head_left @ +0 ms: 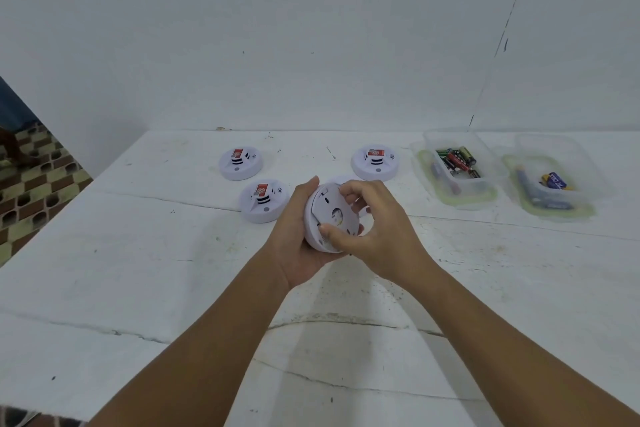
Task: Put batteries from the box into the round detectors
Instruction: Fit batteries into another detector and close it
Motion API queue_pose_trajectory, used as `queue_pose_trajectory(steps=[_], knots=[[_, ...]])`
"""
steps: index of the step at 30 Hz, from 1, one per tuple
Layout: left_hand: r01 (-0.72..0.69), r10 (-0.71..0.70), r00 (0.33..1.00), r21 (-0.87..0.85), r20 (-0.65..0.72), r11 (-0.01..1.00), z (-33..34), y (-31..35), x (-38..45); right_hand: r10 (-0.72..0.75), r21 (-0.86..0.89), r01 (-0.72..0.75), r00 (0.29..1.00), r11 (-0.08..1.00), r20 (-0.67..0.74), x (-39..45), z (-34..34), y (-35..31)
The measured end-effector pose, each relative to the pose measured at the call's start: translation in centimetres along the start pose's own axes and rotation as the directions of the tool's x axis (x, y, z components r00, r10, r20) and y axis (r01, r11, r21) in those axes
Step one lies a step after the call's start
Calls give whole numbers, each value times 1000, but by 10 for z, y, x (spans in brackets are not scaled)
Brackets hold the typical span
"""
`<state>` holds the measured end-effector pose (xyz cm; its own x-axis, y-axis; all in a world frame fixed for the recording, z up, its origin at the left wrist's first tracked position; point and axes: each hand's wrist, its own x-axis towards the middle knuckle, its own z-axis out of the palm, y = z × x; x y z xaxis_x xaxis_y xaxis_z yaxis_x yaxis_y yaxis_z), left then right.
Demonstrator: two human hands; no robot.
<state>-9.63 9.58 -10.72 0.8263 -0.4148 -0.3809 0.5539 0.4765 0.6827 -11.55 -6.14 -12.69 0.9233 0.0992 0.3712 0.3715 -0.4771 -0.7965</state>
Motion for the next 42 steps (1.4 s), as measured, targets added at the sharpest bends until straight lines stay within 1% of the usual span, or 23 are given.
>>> queue_pose_trajectory(steps=[3, 7, 9, 12, 14, 18, 21, 22, 24, 25, 28, 30, 31, 32, 34, 36, 38, 40, 42], knots=[[17, -18, 1000, 15, 7, 1000, -1, 0, -1, 28, 17, -28, 1000, 999, 2, -1, 0, 1], [-8, 9, 1000, 55, -3, 998, 3, -2, 1, 120, 101, -116, 992, 988, -34, -3, 1, 0], [-13, 13, 1000, 57, -8, 998, 3, -2, 1, 99, 75, -97, 995, 993, -31, -2, 1, -1], [8, -7, 1000, 79, -3, 997, 2, 0, 3, 30, 11, -30, 999, 999, -10, 1, -3, 1], [24, -25, 1000, 89, 7, 996, 3, 2, 4, 20, -8, -20, 1000, 1000, 1, 2, -5, 3], [21, -24, 999, 66, 46, 998, 4, 3, 6, 56, 39, -56, 998, 998, 5, -2, -5, 4], [6, -8, 999, 35, 38, 999, 2, 4, 9, -19, 32, 20, 999, 999, -31, -2, -6, 6], [-6, 5, 999, 23, 33, 1000, 0, 4, 12, -3, 53, 6, 998, 999, -55, -2, -9, 6], [-54, 54, 999, -14, 1, 998, -4, 4, 15, 91, 102, -79, 989, 992, -118, -2, -16, 8], [-91, 90, 996, -45, -19, 995, -4, 5, 17, 143, 100, -130, 980, 986, -139, -3, -19, 11], [-187, 183, 982, -105, -47, 977, -7, 7, 22, 276, -29, -283, 950, 959, -147, -10, -29, 26], [-205, 203, 979, -113, -28, 972, -7, 7, 27, 364, -184, -380, 924, 907, -114, -16, -35, 36], [-201, 201, 979, -120, -13, 972, -6, 6, 29, 409, -277, -413, 909, 868, -73, -19, -38, 40], [-193, 195, 981, -127, 3, 973, -4, 5, 31, 451, -376, -427, 892, 823, -25, -21, -40, 43], [-164, 170, 985, -135, 32, 977, 1, 1, 34, 502, -533, -402, 863, 744, 50, -24, -45, 44], [-131, 140, 989, -137, 54, 982, 6, -5, 36, 502, -600, -370, 863, 710, 62, -24, -49, 42], [-104, 114, 991, -127, 69, 986, 12, -11, 39, 451, -565, -366, 892, 739, 12, -23, -54, 41], [-92, 102, 992, -128, 75, 988, 17, -15, 42, 371, -402, -371, 925, 837, -83, -22, -57, 40], [-81, 92, 992, -125, 81, 989, 22, -18, 45, 304, -208, -336, 937, 919, -172, -21, -59, 38]])
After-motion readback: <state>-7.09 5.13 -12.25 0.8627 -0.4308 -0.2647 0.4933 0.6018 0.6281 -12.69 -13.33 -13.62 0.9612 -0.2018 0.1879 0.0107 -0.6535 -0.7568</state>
